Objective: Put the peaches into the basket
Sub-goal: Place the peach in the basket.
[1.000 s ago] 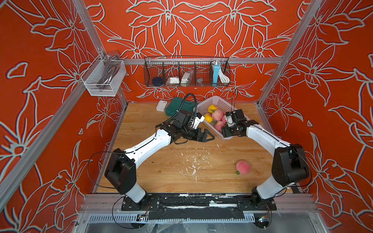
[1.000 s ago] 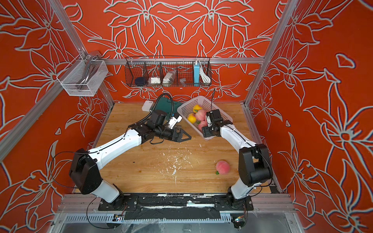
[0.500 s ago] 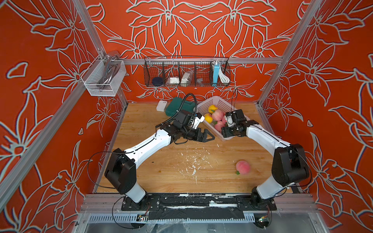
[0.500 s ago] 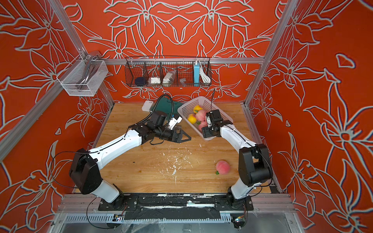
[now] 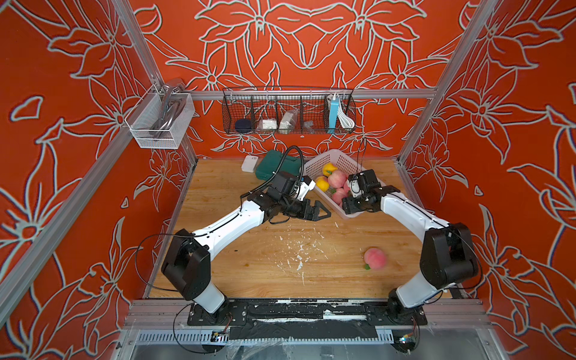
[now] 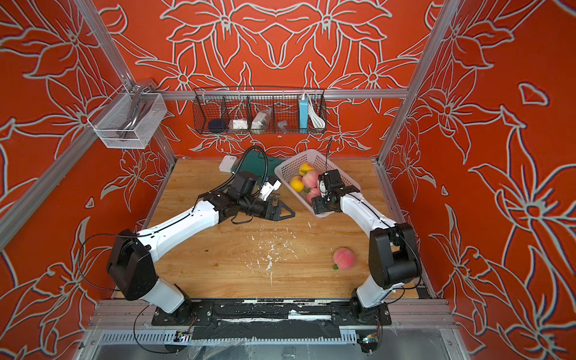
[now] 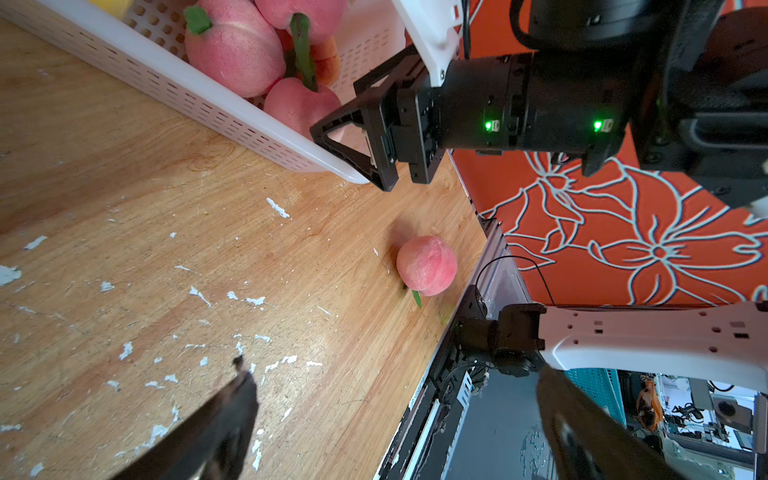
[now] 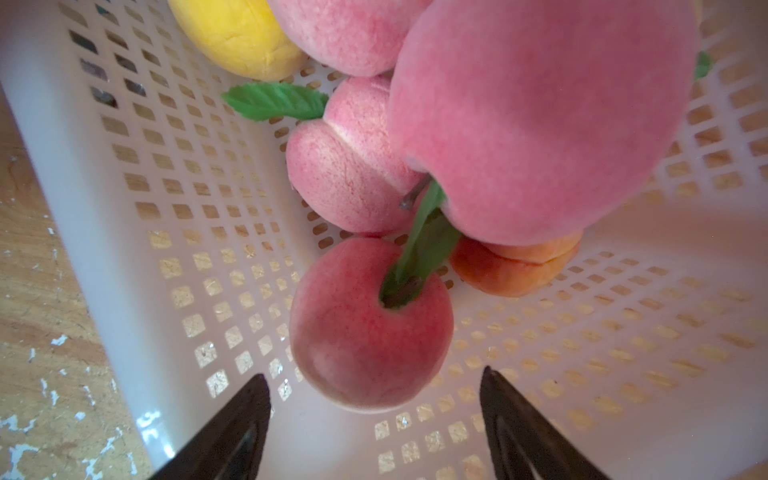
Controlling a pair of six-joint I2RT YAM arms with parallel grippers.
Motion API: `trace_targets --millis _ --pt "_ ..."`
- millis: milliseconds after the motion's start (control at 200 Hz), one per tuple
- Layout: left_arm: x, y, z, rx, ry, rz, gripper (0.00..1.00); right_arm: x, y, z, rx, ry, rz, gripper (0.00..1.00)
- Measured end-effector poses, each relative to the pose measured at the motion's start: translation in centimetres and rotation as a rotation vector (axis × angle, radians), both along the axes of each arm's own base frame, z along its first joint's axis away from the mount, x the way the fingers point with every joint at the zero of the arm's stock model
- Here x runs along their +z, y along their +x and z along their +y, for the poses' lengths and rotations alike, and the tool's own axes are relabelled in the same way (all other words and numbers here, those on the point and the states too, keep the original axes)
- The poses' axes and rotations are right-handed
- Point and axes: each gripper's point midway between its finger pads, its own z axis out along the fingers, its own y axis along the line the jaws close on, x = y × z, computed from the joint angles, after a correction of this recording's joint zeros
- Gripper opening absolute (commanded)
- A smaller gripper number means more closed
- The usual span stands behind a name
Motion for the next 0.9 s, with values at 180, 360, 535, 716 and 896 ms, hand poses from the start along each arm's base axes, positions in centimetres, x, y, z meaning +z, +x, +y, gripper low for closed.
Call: trace_targets --millis 180,360,535,716,896 --pt "-0.4 -0.1 0.1 0.000 0.004 0.007 0.99 -0.1 -0.2 0.0 0.001 -0.001 0.009 0.82" --pt "-0.6 -0.1 0.1 0.000 0.006 0.009 0.99 -0.2 -0.3 -0.1 0.001 -0.003 0.016 0.82" --pt "-0.8 -0.2 0.2 0.004 0.011 0.009 0.99 0.0 -1.0 -0.3 0.001 -0.007 0.032 0.82" --pt "-1.1 -0.5 0.7 0.011 0.023 0.001 0.99 1.4 -2.3 -0.5 0.004 -0.001 0.037 0.82" --pt "-0.8 -1.0 1.3 0.018 0.027 -0.023 0.99 3.7 -3.6 -0.8 -0.003 0.016 0.009 0.82"
